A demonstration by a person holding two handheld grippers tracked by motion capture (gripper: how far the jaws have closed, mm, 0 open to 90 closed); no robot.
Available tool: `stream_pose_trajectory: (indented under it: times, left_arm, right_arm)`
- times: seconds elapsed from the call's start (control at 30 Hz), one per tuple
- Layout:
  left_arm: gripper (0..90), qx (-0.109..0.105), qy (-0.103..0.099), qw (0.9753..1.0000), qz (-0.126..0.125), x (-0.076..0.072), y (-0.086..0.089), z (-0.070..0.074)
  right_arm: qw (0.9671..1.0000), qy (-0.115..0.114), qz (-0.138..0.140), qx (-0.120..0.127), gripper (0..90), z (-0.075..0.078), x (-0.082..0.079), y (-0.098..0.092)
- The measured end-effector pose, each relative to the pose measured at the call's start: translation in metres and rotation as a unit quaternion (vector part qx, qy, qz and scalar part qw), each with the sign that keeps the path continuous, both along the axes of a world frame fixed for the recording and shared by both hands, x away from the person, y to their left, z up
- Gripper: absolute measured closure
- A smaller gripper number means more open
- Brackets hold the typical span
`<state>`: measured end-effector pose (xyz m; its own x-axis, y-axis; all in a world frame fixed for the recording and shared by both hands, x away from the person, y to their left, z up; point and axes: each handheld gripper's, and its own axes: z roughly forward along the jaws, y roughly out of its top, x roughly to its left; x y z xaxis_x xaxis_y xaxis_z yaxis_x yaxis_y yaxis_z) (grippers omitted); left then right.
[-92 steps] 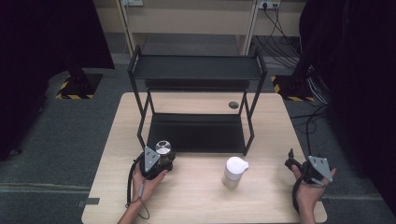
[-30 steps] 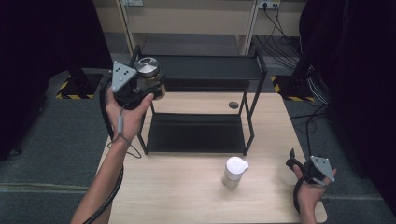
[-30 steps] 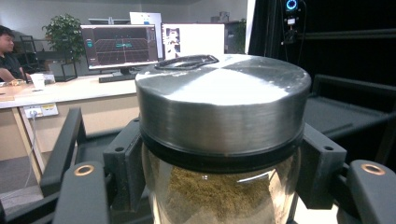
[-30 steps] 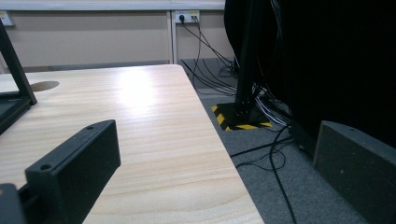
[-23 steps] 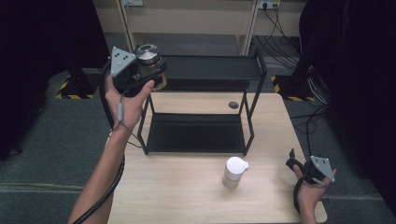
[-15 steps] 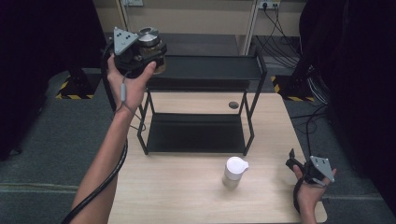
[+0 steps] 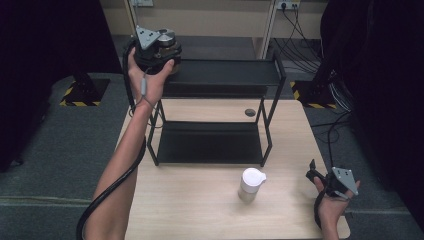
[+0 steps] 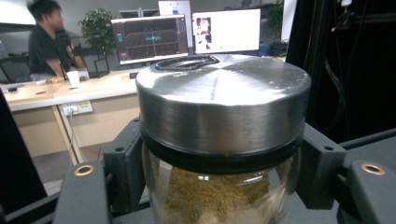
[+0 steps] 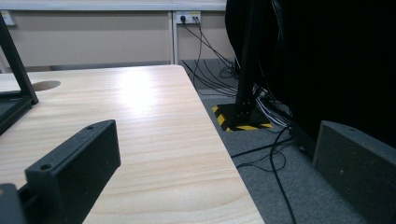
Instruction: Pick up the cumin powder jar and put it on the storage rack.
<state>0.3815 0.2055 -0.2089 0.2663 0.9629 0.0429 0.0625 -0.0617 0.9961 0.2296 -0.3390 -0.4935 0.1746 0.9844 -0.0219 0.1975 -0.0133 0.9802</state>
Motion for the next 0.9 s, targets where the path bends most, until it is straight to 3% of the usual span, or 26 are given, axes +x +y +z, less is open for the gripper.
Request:
stream_pose_trajectory:
  times: [0.3,0.7,0.9]
  left_arm:
    - [31.0,-0.004,0.013,0.9999,0.007,0.009,-0.001,-0.005]
    - [30.9,-0.022,0.004,0.9997,-0.004,0.012,0.007,-0.014]
    - [30.8,-0.019,0.001,0.9998,-0.005,0.012,0.007,-0.014]
  right_arm:
    - [1.0000,0.001,0.000,0.000,0.8,0.000,0.000,0.000]
    - [1.0000,0.001,0.000,-0.001,0.9,0.000,0.000,0.001]
    - [1.0000,0.001,0.000,-0.002,0.8,0.000,0.000,0.001]
